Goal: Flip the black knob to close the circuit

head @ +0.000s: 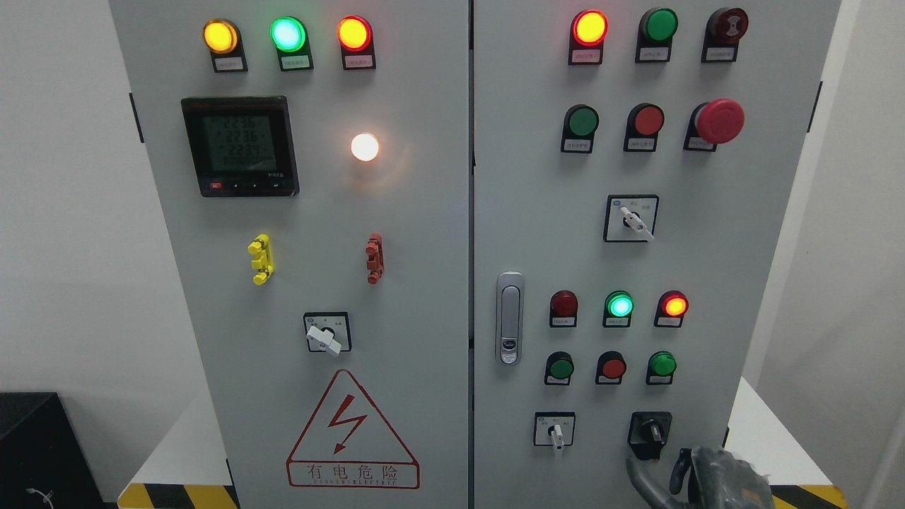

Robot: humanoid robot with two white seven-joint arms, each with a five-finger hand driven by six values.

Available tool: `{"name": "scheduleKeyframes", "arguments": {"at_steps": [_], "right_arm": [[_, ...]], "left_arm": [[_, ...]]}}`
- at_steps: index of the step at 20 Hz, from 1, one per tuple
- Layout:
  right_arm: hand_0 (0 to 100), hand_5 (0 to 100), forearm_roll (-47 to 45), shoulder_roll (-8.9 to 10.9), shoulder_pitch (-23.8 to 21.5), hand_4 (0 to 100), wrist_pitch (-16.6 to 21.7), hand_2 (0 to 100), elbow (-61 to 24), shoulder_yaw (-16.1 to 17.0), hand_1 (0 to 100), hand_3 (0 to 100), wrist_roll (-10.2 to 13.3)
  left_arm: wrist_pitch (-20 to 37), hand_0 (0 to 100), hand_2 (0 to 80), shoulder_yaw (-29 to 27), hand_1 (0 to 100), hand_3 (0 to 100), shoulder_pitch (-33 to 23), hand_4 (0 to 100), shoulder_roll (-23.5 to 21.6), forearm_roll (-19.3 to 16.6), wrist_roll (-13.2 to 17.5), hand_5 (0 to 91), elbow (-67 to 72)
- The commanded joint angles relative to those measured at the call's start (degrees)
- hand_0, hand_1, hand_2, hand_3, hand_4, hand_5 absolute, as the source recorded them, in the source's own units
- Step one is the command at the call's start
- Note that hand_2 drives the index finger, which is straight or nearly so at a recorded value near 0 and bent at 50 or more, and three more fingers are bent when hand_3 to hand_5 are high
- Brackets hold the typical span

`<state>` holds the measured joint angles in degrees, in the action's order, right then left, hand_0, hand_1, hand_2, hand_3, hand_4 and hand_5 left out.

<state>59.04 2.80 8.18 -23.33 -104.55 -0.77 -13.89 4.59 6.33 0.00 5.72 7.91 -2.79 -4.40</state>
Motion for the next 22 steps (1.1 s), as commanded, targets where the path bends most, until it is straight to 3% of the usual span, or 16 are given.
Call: {"name": "scheduleKeyframes", "arguments": {"at_steps": [1, 4, 7, 8, 10, 11, 15, 18, 22], "right_arm": [[0, 54, -10.23, -0.16, -6.15, 68, 0.13, 51, -9.61, 0.5, 6, 81, 0.62], [0, 45, -21.38, 0.01, -9.93, 63, 4.33, 44, -11.82, 2.69, 6, 76, 4.48], [0, 37, -34.91, -0.16, -13.53, 55, 10.83, 38, -12.08, 6.12, 6, 67, 5.89], [0, 28, -39.74, -0.08, -14.33, 47, 12.51, 34, -12.08, 6.74, 6, 56, 5.9], [0, 23, -47.84, -0.25, -15.91, 37, 14.8, 28, -12.08, 7.44, 6, 44, 5.81], [0, 16, -51.62, -0.25, -16.61, 26, 15.59, 21, -12.0, 8.23, 6, 33, 5.55], [0, 0, -67.45, -0.69, -18.81, 0, 18.67, 4, -11.64, 9.12, 5, 10, 4.15], [0, 0, -71.16, -0.95, -21.01, 0, 19.81, 0, -11.47, 10.52, 5, 0, -0.68], [0, 0, -74.59, -1.57, -21.63, 0, 20.61, 0, -11.12, 10.7, 2, 0, -1.84]], "left_arm": [[0.06, 12, 0.0, 0.0, 56, 0, -1.23, 0, 0.0, 0.0, -0.02, 0.0, 0.0], [0.06, 12, 0.0, 0.0, 56, 0, -1.23, 0, 0.0, 0.0, -0.02, 0.0, 0.0], [0.06, 12, 0.0, 0.0, 56, 0, -1.23, 0, 0.0, 0.0, -0.02, 0.0, 0.0], [0.06, 12, 0.0, 0.0, 56, 0, -1.23, 0, 0.0, 0.0, -0.02, 0.0, 0.0], [0.06, 12, 0.0, 0.0, 56, 0, -1.23, 0, 0.0, 0.0, -0.02, 0.0, -0.08], [0.06, 12, 0.0, 0.0, 56, 0, -1.23, 0, 0.0, 0.0, -0.02, 0.0, 0.0], [0.15, 12, 0.0, 0.0, 56, 0, -1.23, 0, 0.0, 0.0, -0.02, 0.0, 0.0], [0.06, 12, 0.0, 0.0, 56, 0, -1.23, 0, 0.0, 0.0, -0.02, 0.0, 0.0], [0.06, 12, 0.0, 0.0, 56, 0, -1.23, 0, 0.0, 0.0, -0.02, 0.0, 0.0]]}}
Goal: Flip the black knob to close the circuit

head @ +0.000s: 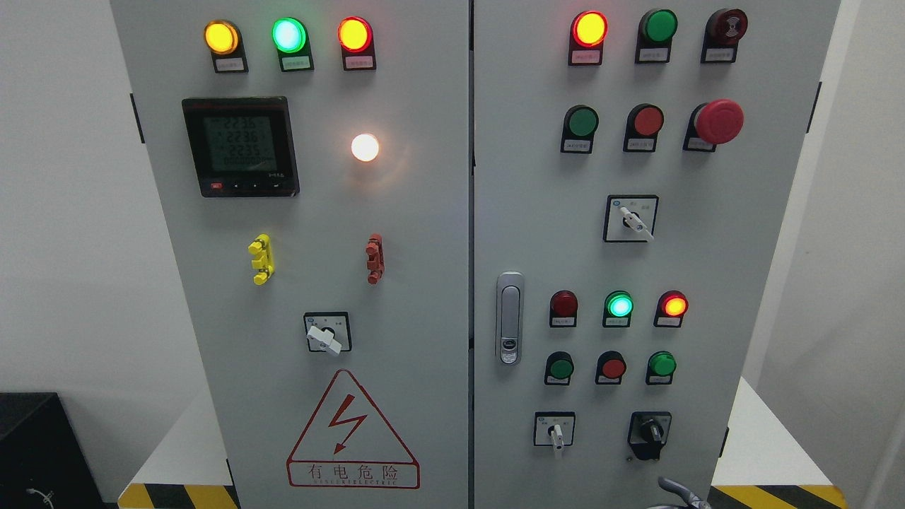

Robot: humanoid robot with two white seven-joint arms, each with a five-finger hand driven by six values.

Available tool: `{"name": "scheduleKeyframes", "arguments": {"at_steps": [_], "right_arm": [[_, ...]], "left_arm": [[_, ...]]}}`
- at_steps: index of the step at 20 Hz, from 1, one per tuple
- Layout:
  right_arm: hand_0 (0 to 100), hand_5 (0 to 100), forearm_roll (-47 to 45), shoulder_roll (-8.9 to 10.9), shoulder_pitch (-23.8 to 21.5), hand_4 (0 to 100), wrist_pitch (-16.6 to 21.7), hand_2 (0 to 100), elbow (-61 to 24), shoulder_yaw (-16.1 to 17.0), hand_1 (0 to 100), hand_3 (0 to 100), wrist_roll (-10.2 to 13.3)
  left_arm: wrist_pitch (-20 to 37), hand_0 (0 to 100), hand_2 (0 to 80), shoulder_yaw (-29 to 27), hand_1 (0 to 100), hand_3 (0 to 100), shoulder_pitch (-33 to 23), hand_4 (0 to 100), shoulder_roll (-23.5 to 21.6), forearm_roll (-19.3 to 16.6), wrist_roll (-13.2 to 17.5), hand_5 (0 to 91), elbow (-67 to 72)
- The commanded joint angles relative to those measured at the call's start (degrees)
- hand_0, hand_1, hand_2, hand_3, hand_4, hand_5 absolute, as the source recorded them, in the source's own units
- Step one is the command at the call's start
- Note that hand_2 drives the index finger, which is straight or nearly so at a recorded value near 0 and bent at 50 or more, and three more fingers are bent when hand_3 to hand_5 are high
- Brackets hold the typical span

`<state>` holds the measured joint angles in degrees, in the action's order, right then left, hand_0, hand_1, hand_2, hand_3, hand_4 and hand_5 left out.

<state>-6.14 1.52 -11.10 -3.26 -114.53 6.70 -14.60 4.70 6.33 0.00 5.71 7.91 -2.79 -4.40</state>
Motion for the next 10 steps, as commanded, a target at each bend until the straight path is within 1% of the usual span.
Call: {"name": "scheduleKeyframes", "arguments": {"at_steps": [1, 3, 10], "right_arm": [[0, 0, -9.51, -0.29, -2.35, 0, 0.53, 0, -0.96, 3.58, 1, 0, -1.13], [0, 0, -9.6, -0.29, -2.43, 0, 0.53, 0, -0.6, 4.02, 1, 0, -1.13], [0, 0, -9.6, -0.29, -2.43, 0, 0.53, 0, -0.43, 3.94, 1, 0, -1.22]], "left_arm": [[-0.04, 12, 0.0, 0.0, 56, 0, -1.23, 0, 0.0, 0.0, -0.02, 0.0, 0.0], [-0.04, 12, 0.0, 0.0, 56, 0, -1.23, 0, 0.0, 0.0, -0.02, 0.0, 0.0], [-0.04, 12, 0.0, 0.0, 56, 0, -1.23, 0, 0.0, 0.0, -0.02, 0.0, 0.0]]}}
